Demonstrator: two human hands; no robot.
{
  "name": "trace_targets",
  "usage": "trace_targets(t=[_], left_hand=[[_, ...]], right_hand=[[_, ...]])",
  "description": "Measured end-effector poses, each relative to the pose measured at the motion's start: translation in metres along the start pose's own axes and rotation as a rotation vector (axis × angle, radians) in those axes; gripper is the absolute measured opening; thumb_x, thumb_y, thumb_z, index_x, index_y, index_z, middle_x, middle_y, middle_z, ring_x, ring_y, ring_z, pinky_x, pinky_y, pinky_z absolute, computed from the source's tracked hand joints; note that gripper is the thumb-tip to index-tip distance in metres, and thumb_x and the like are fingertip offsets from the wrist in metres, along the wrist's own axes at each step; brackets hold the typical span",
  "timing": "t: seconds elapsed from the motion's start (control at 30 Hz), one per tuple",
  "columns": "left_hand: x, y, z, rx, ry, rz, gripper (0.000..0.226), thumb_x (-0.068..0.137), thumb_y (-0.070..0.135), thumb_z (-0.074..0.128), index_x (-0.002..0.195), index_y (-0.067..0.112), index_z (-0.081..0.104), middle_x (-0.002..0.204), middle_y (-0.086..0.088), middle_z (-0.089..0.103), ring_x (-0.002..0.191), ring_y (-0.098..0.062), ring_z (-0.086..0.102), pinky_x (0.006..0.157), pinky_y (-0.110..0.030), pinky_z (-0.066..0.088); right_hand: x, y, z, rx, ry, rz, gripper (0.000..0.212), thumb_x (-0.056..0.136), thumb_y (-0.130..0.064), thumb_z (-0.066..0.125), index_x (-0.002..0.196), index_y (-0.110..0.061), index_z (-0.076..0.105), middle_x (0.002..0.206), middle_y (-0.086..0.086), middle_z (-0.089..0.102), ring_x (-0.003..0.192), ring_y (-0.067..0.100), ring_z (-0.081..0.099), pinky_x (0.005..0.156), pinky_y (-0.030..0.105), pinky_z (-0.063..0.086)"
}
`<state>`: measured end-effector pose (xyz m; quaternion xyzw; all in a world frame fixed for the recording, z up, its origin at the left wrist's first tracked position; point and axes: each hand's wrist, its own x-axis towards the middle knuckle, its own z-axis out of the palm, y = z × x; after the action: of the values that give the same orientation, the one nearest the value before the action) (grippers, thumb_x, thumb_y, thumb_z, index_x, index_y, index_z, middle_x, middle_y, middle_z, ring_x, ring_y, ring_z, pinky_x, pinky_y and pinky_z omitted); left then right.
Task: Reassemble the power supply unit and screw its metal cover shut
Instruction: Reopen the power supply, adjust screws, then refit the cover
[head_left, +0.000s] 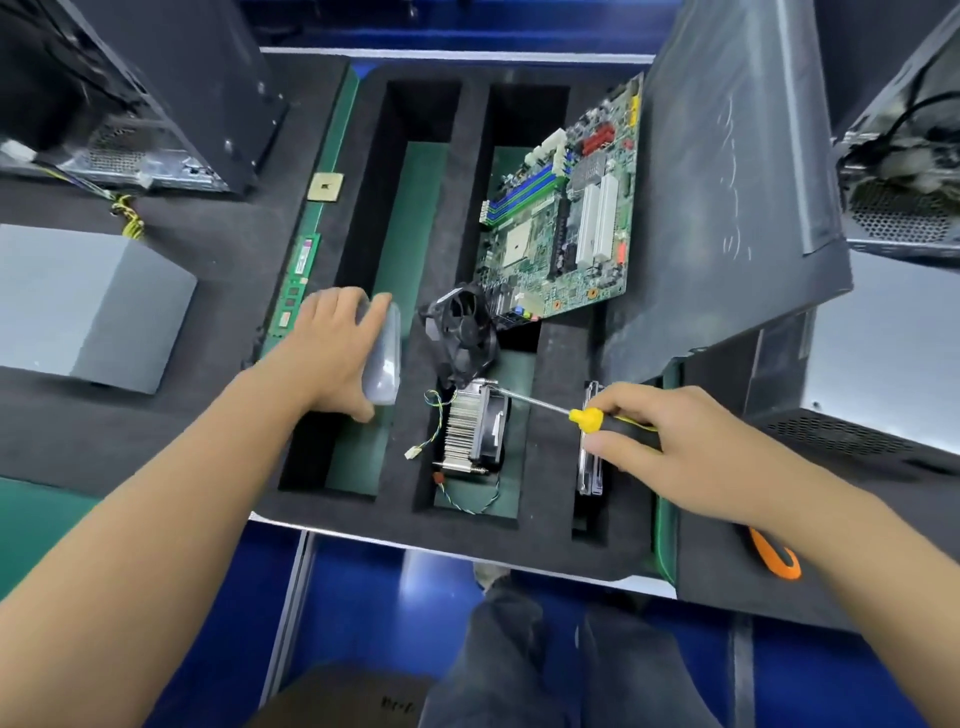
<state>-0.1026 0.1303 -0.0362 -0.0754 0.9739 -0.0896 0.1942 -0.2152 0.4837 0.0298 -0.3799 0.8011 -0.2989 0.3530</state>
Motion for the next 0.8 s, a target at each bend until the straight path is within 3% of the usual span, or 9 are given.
trace_targets(t=[0.17, 0.27, 0.33, 0.43, 0.5, 0.57, 0.67, 0.73, 0.8], left_hand=[[-0.033, 0.008, -0.044, -0.276, 0.155, -0.077, 0.131, 0.034, 0.065, 0.061, 0.148, 0.017, 0.016, 0.128, -0.012, 0.030, 0.116, -0.029, 0.025, 0.102, -0.050, 0.037], [-0.048, 0.047, -0.064, -0.308, 0.098, -0.005, 0.138, 0.033, 0.070, 0.062, 0.150, 0.019, 0.011, 0.128, -0.005, 0.025, 0.119, -0.028, 0.025, 0.102, -0.045, 0.037], [-0.052, 0.084, -0.071, -0.358, 0.053, 0.095, 0.141, 0.035, 0.070, 0.064, 0.153, 0.019, 0.007, 0.130, -0.002, 0.022, 0.123, -0.026, 0.023, 0.104, -0.040, 0.036], [-0.052, 0.135, -0.079, -0.578, -0.048, 0.208, 0.139, 0.042, 0.068, 0.069, 0.152, 0.036, -0.009, 0.136, 0.010, 0.015, 0.132, -0.016, 0.014, 0.101, -0.033, 0.038], [-0.051, 0.161, -0.085, -0.640, -0.029, 0.257, 0.137, 0.043, 0.066, 0.071, 0.151, 0.041, -0.011, 0.136, 0.013, 0.015, 0.134, -0.012, 0.011, 0.100, -0.032, 0.038], [-0.053, 0.187, -0.093, -0.655, 0.005, 0.287, 0.137, 0.044, 0.066, 0.070, 0.151, 0.040, -0.011, 0.137, 0.013, 0.015, 0.136, -0.012, 0.010, 0.103, -0.031, 0.036], [-0.055, 0.220, -0.102, -0.734, 0.039, 0.249, 0.137, 0.046, 0.068, 0.068, 0.151, 0.037, -0.015, 0.143, 0.016, 0.011, 0.140, -0.010, 0.005, 0.109, -0.030, 0.028], [-0.059, 0.236, -0.104, -0.771, 0.059, 0.179, 0.134, 0.048, 0.070, 0.063, 0.149, 0.036, -0.018, 0.143, 0.019, 0.006, 0.139, -0.007, 0.001, 0.113, -0.030, 0.022], [-0.069, 0.249, -0.104, -0.792, 0.079, 0.101, 0.135, 0.047, 0.072, 0.058, 0.152, 0.029, -0.015, 0.141, 0.022, 0.005, 0.137, -0.008, 0.004, 0.115, -0.030, 0.018]], right_hand=[[-0.010, -0.002, -0.005, 0.031, 0.104, 0.022, 0.014, 0.083, -0.050, 0.064, 0.084, -0.038, 0.056, 0.072, -0.018, 0.063, 0.063, 0.005, 0.056, 0.061, 0.013, 0.042], [-0.029, 0.010, -0.019, -0.180, 0.253, 0.046, 0.034, 0.074, -0.061, 0.069, 0.071, -0.037, 0.046, 0.063, -0.019, 0.059, 0.061, 0.002, 0.056, 0.056, 0.018, 0.042], [-0.047, 0.017, -0.026, -0.337, 0.341, 0.069, 0.041, 0.077, -0.063, 0.067, 0.068, -0.033, 0.040, 0.054, -0.008, 0.053, 0.054, 0.009, 0.054, 0.046, 0.020, 0.034], [-0.073, 0.029, -0.028, -0.582, 0.490, 0.010, 0.038, 0.082, -0.038, 0.075, 0.066, -0.022, 0.045, 0.054, -0.012, 0.037, 0.048, 0.025, 0.046, 0.045, 0.024, 0.027], [-0.088, 0.039, -0.037, -0.630, 0.576, 0.133, 0.038, 0.073, -0.023, 0.085, 0.066, -0.017, 0.048, 0.055, -0.003, 0.043, 0.049, 0.029, 0.042, 0.046, 0.022, 0.025], [-0.098, 0.051, -0.050, -0.668, 0.604, 0.284, 0.039, 0.071, -0.019, 0.086, 0.069, -0.015, 0.047, 0.060, 0.000, 0.046, 0.051, 0.028, 0.040, 0.047, 0.021, 0.019], [-0.105, 0.071, -0.060, -0.700, 0.634, 0.361, 0.033, 0.073, -0.005, 0.083, 0.072, -0.009, 0.050, 0.064, 0.006, 0.049, 0.054, 0.031, 0.041, 0.047, 0.028, 0.028], [-0.109, 0.083, -0.064, -0.709, 0.655, 0.364, 0.031, 0.066, 0.011, 0.076, 0.071, -0.006, 0.051, 0.062, 0.010, 0.048, 0.051, 0.031, 0.039, 0.045, 0.028, 0.026], [-0.114, 0.097, -0.071, -0.670, 0.703, 0.433, 0.028, 0.068, 0.014, 0.070, 0.072, -0.004, 0.050, 0.062, 0.011, 0.047, 0.050, 0.030, 0.037, 0.047, 0.026, 0.022]])
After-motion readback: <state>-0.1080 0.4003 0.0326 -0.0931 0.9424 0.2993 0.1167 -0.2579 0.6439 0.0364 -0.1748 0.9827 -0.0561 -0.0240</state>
